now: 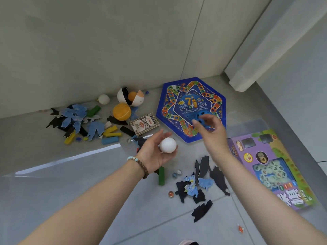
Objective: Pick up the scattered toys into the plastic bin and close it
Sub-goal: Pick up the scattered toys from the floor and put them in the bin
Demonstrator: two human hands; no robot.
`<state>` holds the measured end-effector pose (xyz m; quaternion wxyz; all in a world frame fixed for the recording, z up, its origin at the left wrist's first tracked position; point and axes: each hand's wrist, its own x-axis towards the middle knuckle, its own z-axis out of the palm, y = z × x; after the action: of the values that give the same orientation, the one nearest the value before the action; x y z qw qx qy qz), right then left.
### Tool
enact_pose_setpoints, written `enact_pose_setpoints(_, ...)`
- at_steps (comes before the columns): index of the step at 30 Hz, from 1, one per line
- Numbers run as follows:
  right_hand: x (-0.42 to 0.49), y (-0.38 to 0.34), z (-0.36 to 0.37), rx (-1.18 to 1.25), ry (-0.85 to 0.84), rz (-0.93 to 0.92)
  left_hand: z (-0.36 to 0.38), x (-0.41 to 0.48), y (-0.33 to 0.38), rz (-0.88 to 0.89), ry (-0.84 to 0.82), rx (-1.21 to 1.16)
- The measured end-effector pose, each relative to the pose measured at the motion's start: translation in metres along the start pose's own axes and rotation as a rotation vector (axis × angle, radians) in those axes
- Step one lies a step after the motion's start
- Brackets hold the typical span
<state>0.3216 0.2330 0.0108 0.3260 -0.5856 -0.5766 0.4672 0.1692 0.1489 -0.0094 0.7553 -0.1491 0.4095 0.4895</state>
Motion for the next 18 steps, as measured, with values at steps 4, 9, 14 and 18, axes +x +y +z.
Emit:
enact_pose_setpoints(4,0.041,0.022,-0.011,-0.253,0.031,0.058,0.005,0.000,0.004,-0.004,0.011,0.015)
enact_pose_setpoints(9,0.048,0.030,0.008,-0.369,-0.020,0.037,0.008,-0.002,0.003,-0.038,0.027,0.088)
enact_pose_setpoints(14,0.031,0.021,0.009,-0.402,-0.045,0.000,0.000,-0.005,0.004,-0.033,0.086,0.258)
enact_pose_setpoints(18,-0.011,-0.016,0.023,0.006,-0.327,0.007,-0.001,-0.029,0.019,0.041,0.107,0.454)
